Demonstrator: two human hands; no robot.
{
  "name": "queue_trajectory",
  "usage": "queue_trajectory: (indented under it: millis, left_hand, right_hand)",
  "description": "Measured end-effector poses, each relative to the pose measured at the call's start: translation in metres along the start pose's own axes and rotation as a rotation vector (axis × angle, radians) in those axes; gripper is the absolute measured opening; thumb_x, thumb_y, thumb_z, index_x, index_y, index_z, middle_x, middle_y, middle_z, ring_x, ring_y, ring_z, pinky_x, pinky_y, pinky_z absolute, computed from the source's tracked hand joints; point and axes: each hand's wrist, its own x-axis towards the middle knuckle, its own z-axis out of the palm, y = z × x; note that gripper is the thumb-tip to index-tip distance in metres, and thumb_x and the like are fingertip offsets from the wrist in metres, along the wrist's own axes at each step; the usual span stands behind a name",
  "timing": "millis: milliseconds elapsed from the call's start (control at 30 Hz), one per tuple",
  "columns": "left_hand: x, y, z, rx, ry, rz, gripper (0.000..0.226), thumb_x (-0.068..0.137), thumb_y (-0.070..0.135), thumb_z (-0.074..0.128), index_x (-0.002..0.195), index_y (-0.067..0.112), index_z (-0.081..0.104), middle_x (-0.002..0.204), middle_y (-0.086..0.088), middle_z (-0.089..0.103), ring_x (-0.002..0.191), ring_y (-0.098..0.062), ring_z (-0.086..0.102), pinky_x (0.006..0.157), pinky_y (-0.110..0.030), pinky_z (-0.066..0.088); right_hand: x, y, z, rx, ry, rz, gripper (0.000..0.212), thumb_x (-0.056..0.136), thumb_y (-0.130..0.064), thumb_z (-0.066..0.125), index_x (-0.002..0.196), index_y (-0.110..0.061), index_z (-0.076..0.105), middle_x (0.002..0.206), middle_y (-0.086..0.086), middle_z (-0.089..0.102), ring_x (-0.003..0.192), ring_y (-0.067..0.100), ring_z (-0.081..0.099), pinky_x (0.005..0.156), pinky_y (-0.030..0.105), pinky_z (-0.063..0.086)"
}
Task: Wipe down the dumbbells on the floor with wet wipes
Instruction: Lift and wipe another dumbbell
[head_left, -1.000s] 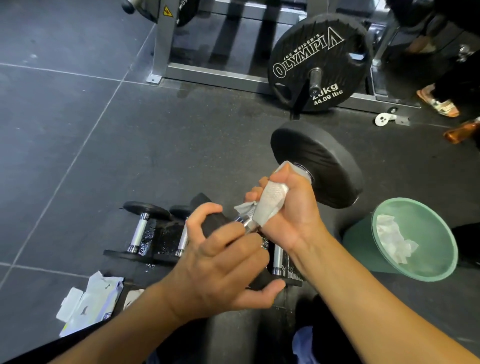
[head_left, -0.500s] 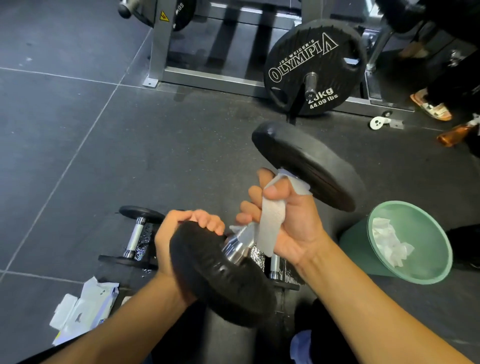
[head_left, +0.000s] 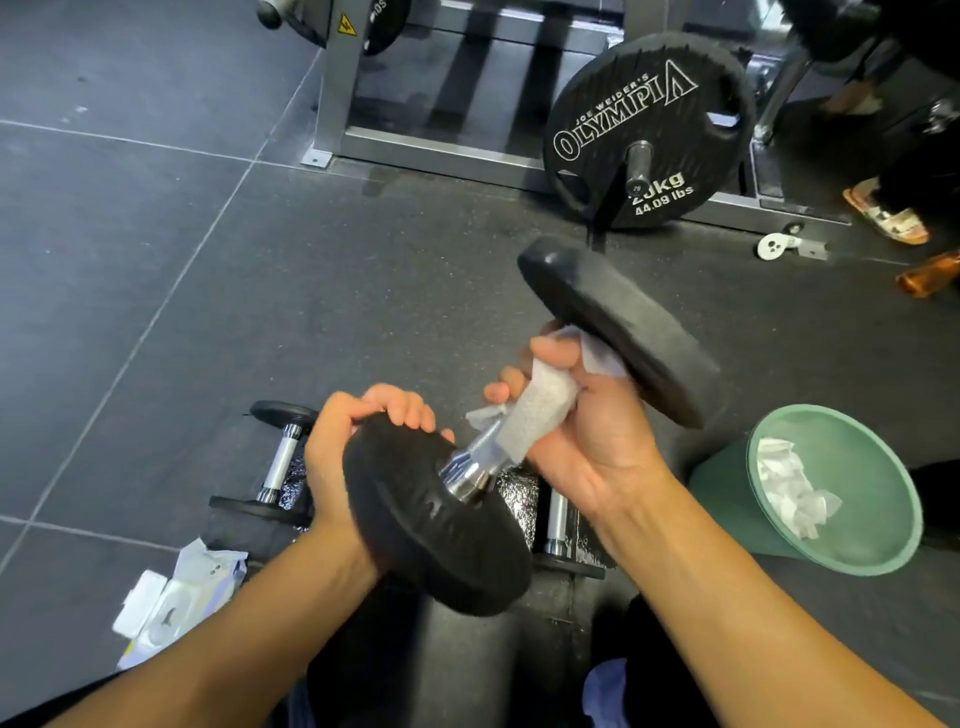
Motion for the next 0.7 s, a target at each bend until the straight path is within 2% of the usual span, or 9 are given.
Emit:
queue_trajectory:
  millis: [67, 133, 233, 367, 433, 533, 600, 667, 700]
  left_hand:
    - [-0.005, 0.008, 0.002, 0.17, -0.026, 0.131, 0.029, 0.071, 0.023, 0.065, 0.065, 0.008, 0.041, 0.074, -0.012, 0.038, 0.072, -0.026, 0.04, 0.079, -0.045, 0.036]
    - [-0.011, 0.015, 0.008, 0.688, -0.115, 0.529, 0.02, 0.083, 0.016, 0.049, 0.067, 0.006, 0.041, 0.078, -0.013, 0.043, 0.077, -0.033, 0.043, 0.08, -0.051, 0.037]
    - [-0.022, 0.017, 0.013, 1.241, -0.338, 1.048, 0.017, 0.08, 0.01, 0.05, 0.065, 0.003, 0.054, 0.076, -0.011, 0.052, 0.078, -0.032, 0.049, 0.08, -0.051, 0.042]
    - [-0.026, 0.007, 0.012, 1.443, -0.47, 1.209, 0.01, 0.074, 0.021, 0.065, 0.079, 0.013, 0.06, 0.089, -0.003, 0.052, 0.088, -0.022, 0.051, 0.099, -0.047, 0.042]
    - [-0.028, 0.006, 0.01, 1.437, -0.37, 1.006, 0.016, 0.075, 0.023, 0.066, 0.086, 0.011, 0.065, 0.101, -0.002, 0.049, 0.097, -0.024, 0.051, 0.099, -0.034, 0.04]
    - [-0.024, 0.006, 0.012, 1.192, 0.039, 0.382, 0.029, 0.077, 0.033, 0.067, 0.105, 0.03, 0.06, 0.116, 0.005, 0.048, 0.107, -0.018, 0.056, 0.094, -0.026, 0.044]
    - [-0.015, 0.004, 0.01, 0.78, 0.242, -0.198, 0.044, 0.076, 0.041, 0.067, 0.115, 0.021, 0.063, 0.116, -0.004, 0.062, 0.096, -0.017, 0.065, 0.081, -0.036, 0.053]
    - [-0.016, -0.002, 0.009, 0.455, 0.183, -0.689, 0.048, 0.085, 0.05, 0.061, 0.115, 0.013, 0.069, 0.114, -0.011, 0.074, 0.098, -0.028, 0.071, 0.083, -0.052, 0.059]
    - [-0.02, -0.005, 0.009, 0.371, 0.158, -0.813, 0.05, 0.088, 0.054, 0.057, 0.114, 0.015, 0.073, 0.119, -0.013, 0.076, 0.105, -0.033, 0.071, 0.09, -0.058, 0.057]
  right_hand:
    - [0.002, -0.003, -0.003, 0.004, 0.031, -0.041, 0.03, 0.081, -0.008, 0.053, 0.053, -0.02, 0.054, 0.052, -0.004, 0.045, 0.047, 0.013, 0.054, 0.058, 0.032, 0.052]
    - [0.005, -0.006, -0.007, 0.062, 0.063, -0.06, 0.023, 0.082, -0.005, 0.051, 0.062, -0.016, 0.051, 0.055, -0.002, 0.047, 0.046, 0.015, 0.056, 0.054, 0.031, 0.054]
    - [0.011, -0.009, -0.011, 0.121, 0.088, -0.085, 0.015, 0.073, -0.006, 0.055, 0.072, -0.016, 0.044, 0.059, 0.0, 0.048, 0.047, 0.017, 0.055, 0.052, 0.031, 0.054]
    - [0.012, -0.016, -0.013, 0.097, 0.101, -0.132, 0.015, 0.071, -0.007, 0.056, 0.068, -0.018, 0.046, 0.058, -0.001, 0.046, 0.048, 0.017, 0.053, 0.053, 0.029, 0.053]
    - [0.009, -0.019, -0.015, 0.025, 0.138, -0.143, 0.015, 0.067, -0.008, 0.059, 0.056, -0.018, 0.056, 0.057, 0.0, 0.049, 0.051, 0.018, 0.054, 0.054, 0.029, 0.052]
    - [0.006, -0.017, -0.025, -0.08, 0.143, -0.12, 0.026, 0.074, -0.003, 0.066, 0.053, -0.018, 0.066, 0.066, 0.002, 0.058, 0.057, 0.019, 0.055, 0.058, 0.032, 0.047]
    - [0.004, -0.013, -0.032, -0.12, 0.155, -0.078, 0.047, 0.093, -0.001, 0.054, 0.052, -0.018, 0.069, 0.065, 0.002, 0.061, 0.059, 0.019, 0.053, 0.058, 0.033, 0.046]
    - [0.003, -0.01, -0.036, -0.152, 0.178, -0.049, 0.057, 0.099, 0.002, 0.045, 0.051, -0.018, 0.069, 0.064, 0.002, 0.061, 0.06, 0.02, 0.053, 0.059, 0.034, 0.046]
    - [0.002, -0.01, -0.038, -0.159, 0.189, -0.042, 0.057, 0.098, 0.003, 0.045, 0.05, -0.017, 0.069, 0.064, 0.002, 0.061, 0.059, 0.02, 0.053, 0.059, 0.035, 0.044]
